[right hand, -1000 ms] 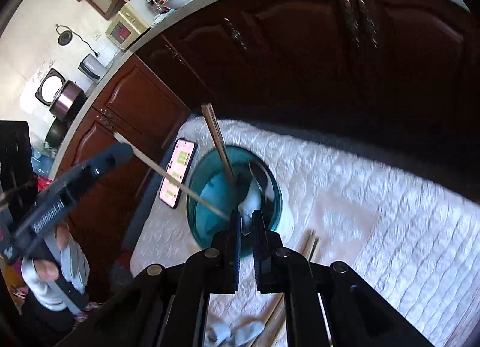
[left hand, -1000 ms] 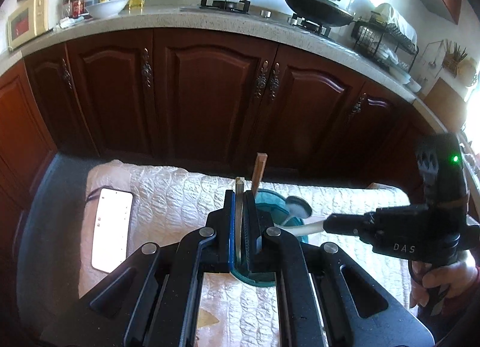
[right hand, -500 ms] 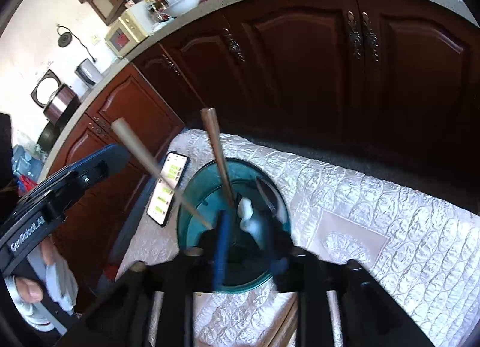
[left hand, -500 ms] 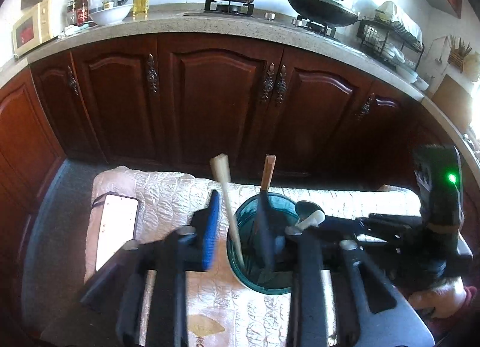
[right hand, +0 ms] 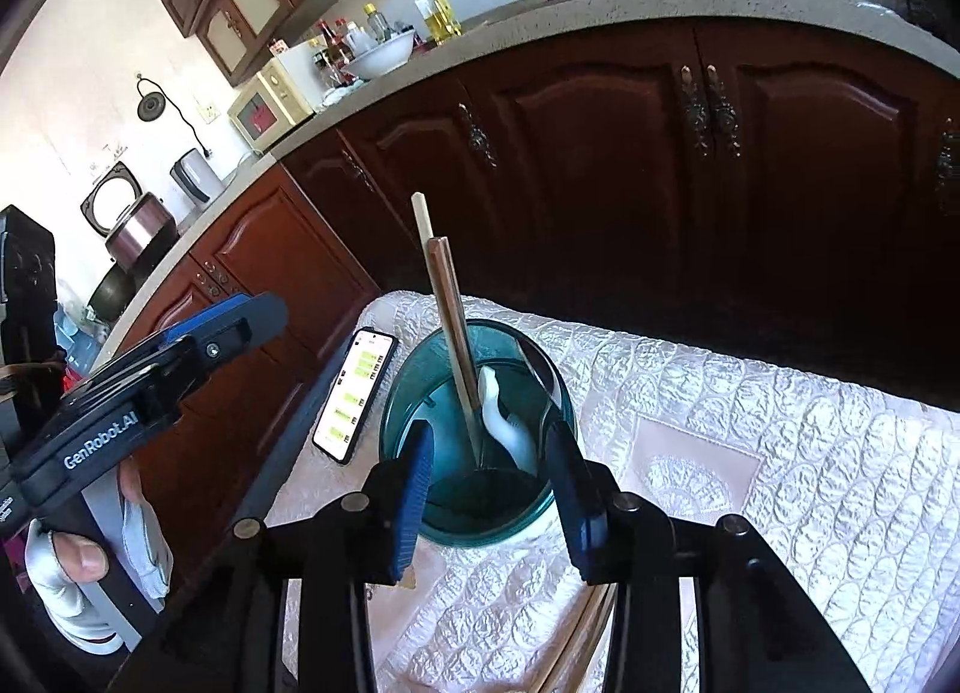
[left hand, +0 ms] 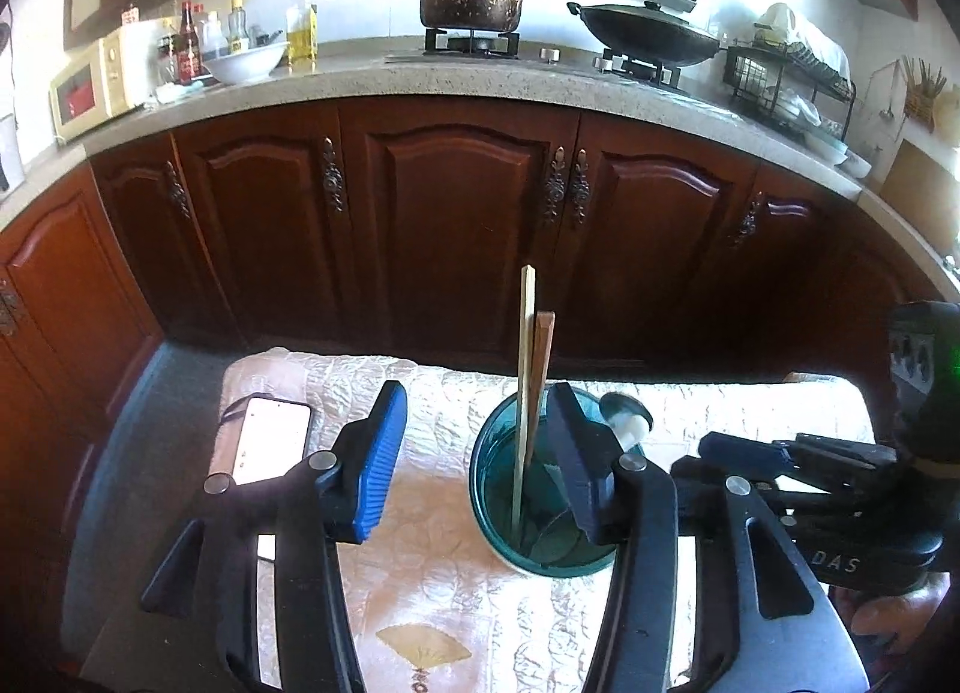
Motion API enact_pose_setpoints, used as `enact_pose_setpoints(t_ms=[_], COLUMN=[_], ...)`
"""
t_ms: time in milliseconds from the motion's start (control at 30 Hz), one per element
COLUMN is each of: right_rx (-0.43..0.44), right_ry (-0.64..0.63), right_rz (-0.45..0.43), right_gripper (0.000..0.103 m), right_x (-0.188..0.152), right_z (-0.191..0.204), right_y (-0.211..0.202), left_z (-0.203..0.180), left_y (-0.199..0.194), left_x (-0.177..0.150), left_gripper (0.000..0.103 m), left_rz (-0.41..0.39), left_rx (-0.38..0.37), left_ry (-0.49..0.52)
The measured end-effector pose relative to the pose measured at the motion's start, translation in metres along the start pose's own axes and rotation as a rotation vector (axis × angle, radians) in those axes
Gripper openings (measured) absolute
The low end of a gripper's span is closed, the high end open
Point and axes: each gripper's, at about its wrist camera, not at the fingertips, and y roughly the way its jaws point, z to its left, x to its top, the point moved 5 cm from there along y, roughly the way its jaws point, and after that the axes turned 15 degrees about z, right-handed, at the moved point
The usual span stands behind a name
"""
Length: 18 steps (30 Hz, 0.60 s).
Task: Organize utensils
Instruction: 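Lower the chopstick into the holder and open the left tool while the right tool releases the white spoon, then withdraw both open tools from the holder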
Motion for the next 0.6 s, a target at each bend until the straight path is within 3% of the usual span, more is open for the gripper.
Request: enact_pose_setpoints(t_ms=[133,467,600], right_rx=[-0.005,-0.112,-0.150], right_ry=[0.018,0.054,0.068], right_rz=[-0.027,-0.083,-0.111], right_gripper=[0.037,0.037,0.044], right_x=[-0.017,-0.063,-0.082], right_z=[0.002,-0.004,-0.009], right_y=[-0.009,-0.034,-0.048], left_z=[-0.006,-0.028,-0.041], left_y=[-0.002,-0.001,0.001], left_x=[-0.012,-0.046,-0.059], left_gripper=[0.048,0.048,0.048], left_rz=[-0.008,0.012,0.023], left_rx=[0.012,0.007,-0.008], left_ry=[0.015,0.026,0.033])
